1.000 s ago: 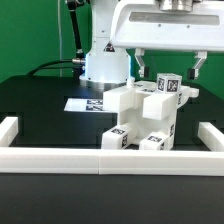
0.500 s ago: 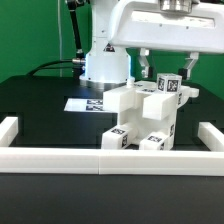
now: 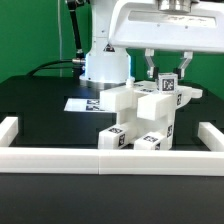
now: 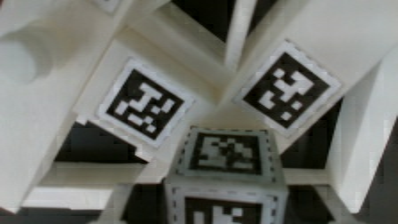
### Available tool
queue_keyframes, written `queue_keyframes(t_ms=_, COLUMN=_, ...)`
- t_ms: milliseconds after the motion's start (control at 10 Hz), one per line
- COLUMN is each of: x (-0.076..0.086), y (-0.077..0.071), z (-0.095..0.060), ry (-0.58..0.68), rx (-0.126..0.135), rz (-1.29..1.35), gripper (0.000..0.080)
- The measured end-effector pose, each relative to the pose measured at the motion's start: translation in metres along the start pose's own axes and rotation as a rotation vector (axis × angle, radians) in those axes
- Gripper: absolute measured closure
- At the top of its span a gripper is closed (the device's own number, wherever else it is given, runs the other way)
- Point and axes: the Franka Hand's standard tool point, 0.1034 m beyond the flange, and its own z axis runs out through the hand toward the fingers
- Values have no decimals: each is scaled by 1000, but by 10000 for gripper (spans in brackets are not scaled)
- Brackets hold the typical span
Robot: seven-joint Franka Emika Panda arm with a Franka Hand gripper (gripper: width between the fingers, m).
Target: Assemble chair
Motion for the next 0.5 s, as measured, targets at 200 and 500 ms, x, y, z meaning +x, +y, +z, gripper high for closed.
queue_keyframes(t_ms=200, x=0, y=0, z=0, ry=1, rx=0, rz=103, gripper=514)
queue_keyframes(t_ms=500, x=2, y=1, z=-1, ry=4, rx=0, rz=294, gripper=512)
